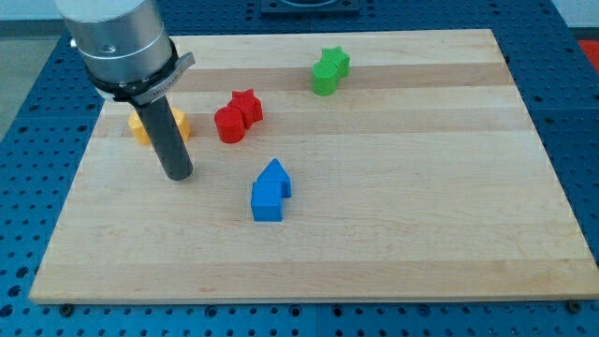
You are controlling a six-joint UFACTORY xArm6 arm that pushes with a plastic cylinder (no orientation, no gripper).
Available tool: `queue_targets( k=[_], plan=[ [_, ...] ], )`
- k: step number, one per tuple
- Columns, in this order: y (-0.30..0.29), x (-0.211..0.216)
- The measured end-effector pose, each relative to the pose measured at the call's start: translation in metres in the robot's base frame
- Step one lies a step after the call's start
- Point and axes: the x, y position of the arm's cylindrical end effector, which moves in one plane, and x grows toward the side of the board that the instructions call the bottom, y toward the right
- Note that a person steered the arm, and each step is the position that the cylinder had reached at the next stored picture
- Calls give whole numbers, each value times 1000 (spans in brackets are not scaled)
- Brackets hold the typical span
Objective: Separate the yellow blocks
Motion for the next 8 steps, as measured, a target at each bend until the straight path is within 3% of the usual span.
queue_targets(
  k=[4,8],
  plan=[
    [-19,-20],
    [-19,-75]
  ],
)
